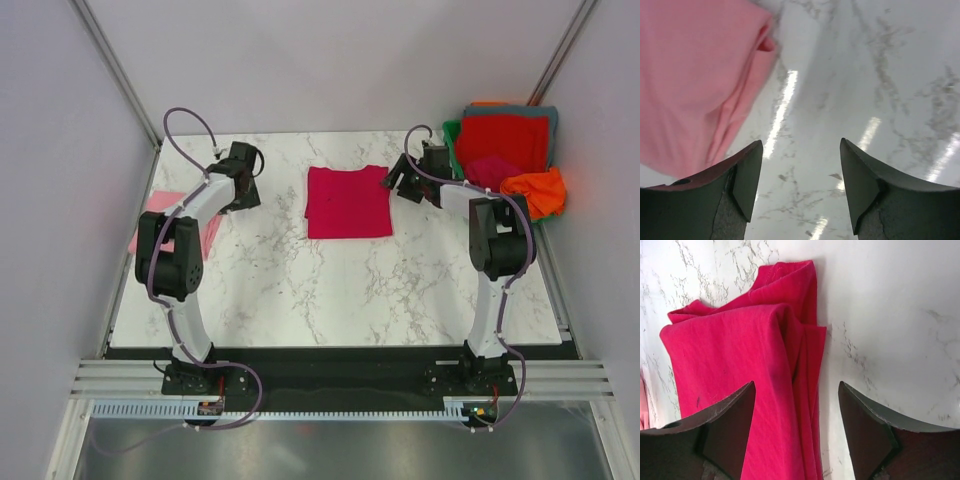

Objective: Fold and stack the t-shirts
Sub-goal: Fold the tshirt, then neatly place the folded tshirt to the corner

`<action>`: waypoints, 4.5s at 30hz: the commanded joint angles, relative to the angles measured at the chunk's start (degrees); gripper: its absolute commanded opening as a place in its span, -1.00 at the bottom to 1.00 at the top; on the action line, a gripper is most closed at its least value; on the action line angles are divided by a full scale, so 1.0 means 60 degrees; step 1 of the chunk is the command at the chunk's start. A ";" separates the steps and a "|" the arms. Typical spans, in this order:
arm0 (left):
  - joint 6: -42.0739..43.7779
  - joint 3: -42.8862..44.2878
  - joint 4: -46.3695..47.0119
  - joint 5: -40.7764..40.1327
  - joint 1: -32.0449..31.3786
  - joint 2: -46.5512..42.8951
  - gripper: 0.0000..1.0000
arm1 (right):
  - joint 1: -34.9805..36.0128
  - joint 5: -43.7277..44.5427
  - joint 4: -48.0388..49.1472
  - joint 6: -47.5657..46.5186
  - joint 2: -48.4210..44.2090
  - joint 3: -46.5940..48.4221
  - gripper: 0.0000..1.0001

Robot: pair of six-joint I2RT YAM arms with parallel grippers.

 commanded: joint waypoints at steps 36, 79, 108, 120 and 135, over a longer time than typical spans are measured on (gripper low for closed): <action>-0.0101 0.0527 -0.2068 -0.3843 -0.0841 0.1707 -0.95 | 0.0037 -0.0254 0.1206 0.0149 -0.1015 -0.0989 0.40; -0.1770 0.3134 0.3205 0.4714 -0.1269 0.3740 0.29 | -0.0095 -0.0255 -0.0783 0.0179 0.2339 0.2613 0.11; -0.2212 0.4575 0.4068 0.5991 -0.0844 0.4785 -0.95 | 0.0344 -0.0723 -0.0832 0.0252 0.2356 0.3964 -1.00; -0.1332 0.0374 0.3893 0.5272 -0.0390 -0.0951 -0.95 | 0.1398 -0.0899 -0.0391 -0.0056 -0.1598 0.1356 -1.00; -0.1477 -0.2693 0.1242 0.4758 0.2772 -0.6027 -0.96 | 0.4502 -0.0049 -0.1533 -0.0042 -0.2818 0.2786 -1.00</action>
